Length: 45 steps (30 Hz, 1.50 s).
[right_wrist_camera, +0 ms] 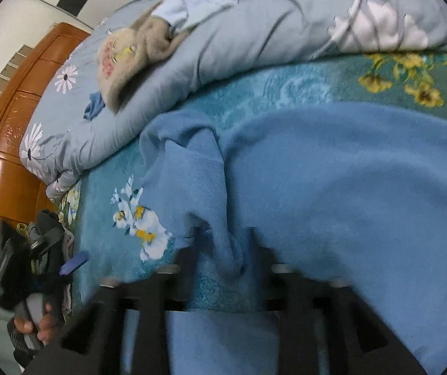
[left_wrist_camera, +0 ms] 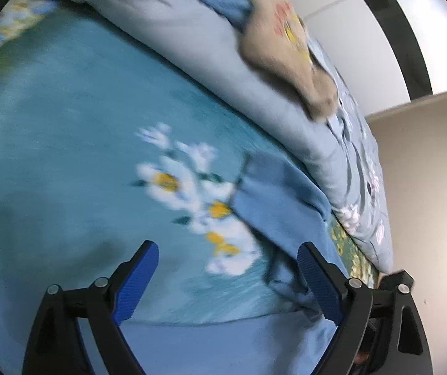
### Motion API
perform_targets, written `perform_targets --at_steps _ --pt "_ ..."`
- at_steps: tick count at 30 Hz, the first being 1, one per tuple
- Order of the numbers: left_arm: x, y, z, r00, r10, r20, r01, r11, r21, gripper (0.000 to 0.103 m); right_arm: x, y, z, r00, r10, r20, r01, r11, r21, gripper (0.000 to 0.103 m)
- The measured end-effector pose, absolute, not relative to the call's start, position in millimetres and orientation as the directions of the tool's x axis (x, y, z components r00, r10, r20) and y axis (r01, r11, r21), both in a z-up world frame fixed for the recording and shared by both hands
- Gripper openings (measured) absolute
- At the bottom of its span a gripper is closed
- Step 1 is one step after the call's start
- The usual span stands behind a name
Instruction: Fold clothes
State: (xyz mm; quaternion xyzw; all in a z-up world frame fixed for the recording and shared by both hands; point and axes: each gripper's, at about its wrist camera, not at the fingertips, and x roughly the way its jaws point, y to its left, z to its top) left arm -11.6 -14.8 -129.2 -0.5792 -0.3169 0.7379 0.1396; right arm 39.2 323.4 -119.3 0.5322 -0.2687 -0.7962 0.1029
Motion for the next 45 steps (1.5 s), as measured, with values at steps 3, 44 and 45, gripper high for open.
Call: perform_targets --at_steps 3,44,45 --pt "-25 3 -152 -0.252 0.628 -0.736 0.208 -0.708 -0.675 0.090 56 342 -103 -0.465 -0.427 -0.776 -0.112 -0.841 0.530 0.061" --pt "-35 -149 -156 -0.436 0.145 -0.888 0.180 -0.953 -0.244 0.003 133 456 -98 -0.496 -0.275 -0.824 -0.341 -0.811 0.475 0.061" --pt "-37 -149 -152 -0.428 0.167 -0.888 0.170 -0.950 -0.260 0.004 128 456 -97 -0.493 -0.277 -0.825 -0.333 -0.816 0.473 0.061"
